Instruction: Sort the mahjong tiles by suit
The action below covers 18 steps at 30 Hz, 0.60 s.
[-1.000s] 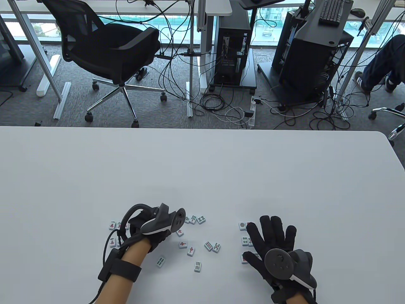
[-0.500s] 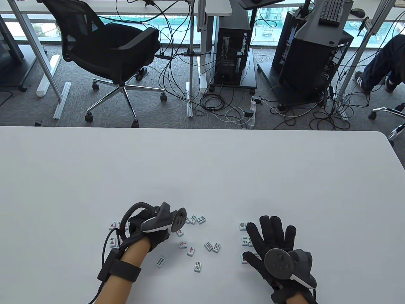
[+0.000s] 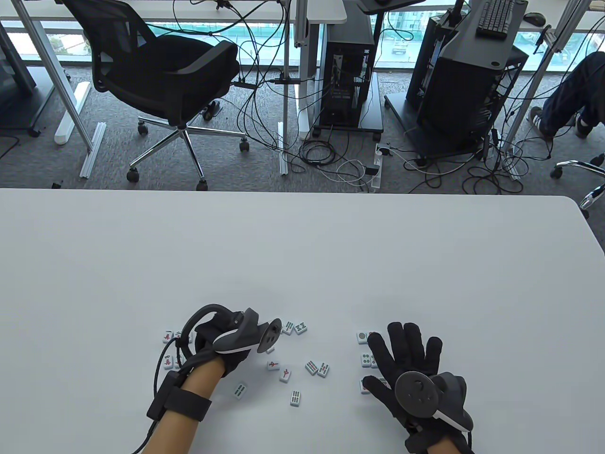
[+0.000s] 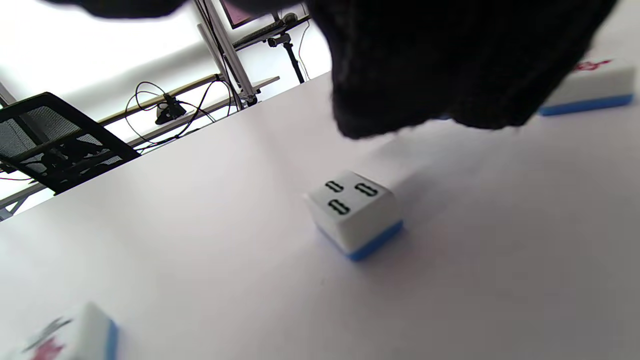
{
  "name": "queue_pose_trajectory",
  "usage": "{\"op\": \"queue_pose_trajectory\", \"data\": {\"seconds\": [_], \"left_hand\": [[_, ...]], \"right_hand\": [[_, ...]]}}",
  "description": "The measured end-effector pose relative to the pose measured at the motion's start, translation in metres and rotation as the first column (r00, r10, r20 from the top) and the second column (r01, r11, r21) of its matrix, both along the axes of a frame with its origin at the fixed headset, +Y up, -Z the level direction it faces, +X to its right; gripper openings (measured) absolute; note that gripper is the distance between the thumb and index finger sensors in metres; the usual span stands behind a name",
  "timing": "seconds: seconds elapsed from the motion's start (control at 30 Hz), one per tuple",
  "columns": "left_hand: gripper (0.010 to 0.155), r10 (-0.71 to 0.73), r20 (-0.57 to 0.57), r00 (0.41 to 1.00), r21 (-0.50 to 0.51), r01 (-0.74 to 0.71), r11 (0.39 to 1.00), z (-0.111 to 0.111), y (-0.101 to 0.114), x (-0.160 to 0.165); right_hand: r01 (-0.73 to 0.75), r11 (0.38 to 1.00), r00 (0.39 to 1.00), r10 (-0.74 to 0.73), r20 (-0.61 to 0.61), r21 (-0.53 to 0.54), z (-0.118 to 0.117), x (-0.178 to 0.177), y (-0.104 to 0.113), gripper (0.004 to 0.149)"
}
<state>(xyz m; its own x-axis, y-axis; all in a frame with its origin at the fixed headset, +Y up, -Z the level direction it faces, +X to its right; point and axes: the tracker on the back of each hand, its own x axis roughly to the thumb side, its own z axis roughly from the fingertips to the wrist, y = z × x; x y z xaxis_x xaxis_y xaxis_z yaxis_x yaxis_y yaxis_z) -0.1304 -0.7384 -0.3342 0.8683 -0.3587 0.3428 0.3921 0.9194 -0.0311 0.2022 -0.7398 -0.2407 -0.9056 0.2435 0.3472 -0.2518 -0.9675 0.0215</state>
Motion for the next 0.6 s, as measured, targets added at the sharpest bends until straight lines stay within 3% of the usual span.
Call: {"op": "queue_pose_trajectory", "data": {"seconds": [0.13, 0.27, 0.6], "left_hand": [[0.06, -0.006, -0.065, 0.998, 0.021, 0.007, 1.0, -0.002, 0.011, -0.024], [0.06, -0.038, -0.124, 0.992, -0.035, 0.033, 0.999, -0.003, 0.003, -0.043], [0.057, -0.076, -0.103, 0.992, -0.105, 0.065, 0.992, 0.001, -0.019, -0.041]], "right_hand": [[0.003, 1.0, 1.0, -0.003, 0.003, -0.002, 0.0, 0.001, 0.0, 0.075], [0.003, 1.0, 1.0, -0.003, 0.004, -0.005, -0.001, 0.001, 0.0, 0.075], [-0.007, 1.0, 1.0, 0.007, 0.008, -0.009, -0.001, 0.001, 0.0, 0.075]]}}
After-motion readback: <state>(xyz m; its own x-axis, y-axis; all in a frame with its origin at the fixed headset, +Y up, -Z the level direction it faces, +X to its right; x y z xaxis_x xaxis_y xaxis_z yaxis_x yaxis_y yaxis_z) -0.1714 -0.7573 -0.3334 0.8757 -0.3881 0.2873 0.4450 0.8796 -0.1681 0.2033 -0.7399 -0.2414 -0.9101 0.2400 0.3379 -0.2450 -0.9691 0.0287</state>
